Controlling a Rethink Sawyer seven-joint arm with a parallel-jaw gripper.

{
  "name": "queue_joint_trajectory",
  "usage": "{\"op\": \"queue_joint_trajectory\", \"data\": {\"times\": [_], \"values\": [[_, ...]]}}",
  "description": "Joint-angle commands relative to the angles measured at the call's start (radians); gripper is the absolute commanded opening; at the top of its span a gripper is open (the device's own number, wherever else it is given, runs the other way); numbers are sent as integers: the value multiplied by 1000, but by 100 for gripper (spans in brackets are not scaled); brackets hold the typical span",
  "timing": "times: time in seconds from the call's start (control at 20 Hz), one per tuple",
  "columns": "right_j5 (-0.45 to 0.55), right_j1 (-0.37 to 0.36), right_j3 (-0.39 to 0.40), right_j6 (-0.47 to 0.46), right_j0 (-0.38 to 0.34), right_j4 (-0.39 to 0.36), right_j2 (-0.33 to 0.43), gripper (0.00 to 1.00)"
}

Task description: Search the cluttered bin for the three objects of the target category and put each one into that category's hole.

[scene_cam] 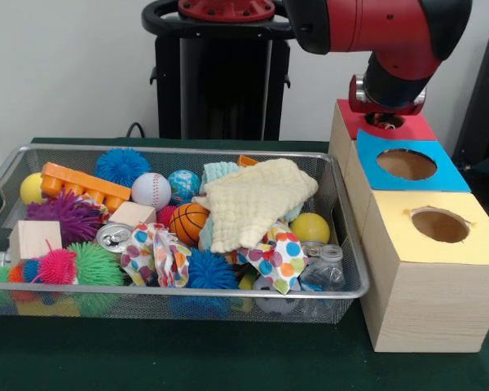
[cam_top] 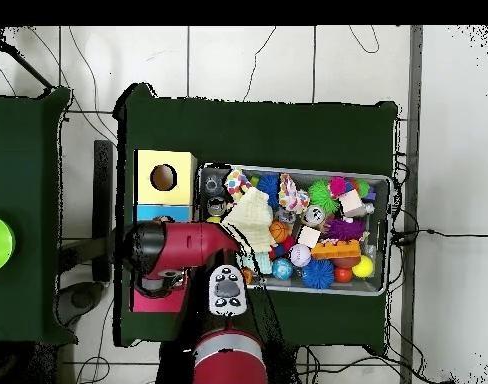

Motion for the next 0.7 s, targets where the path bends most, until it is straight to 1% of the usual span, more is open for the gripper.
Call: {"op": "queue_joint_trajectory", "data": {"times": [0.05, 0.3, 0.7], "values": [[-108, 31, -25, 131, -43, 27, 33, 0], [-152, 38, -10, 123, -44, 20, 42, 0], [-204, 32, 35, 107, -46, 17, 59, 0]]}}
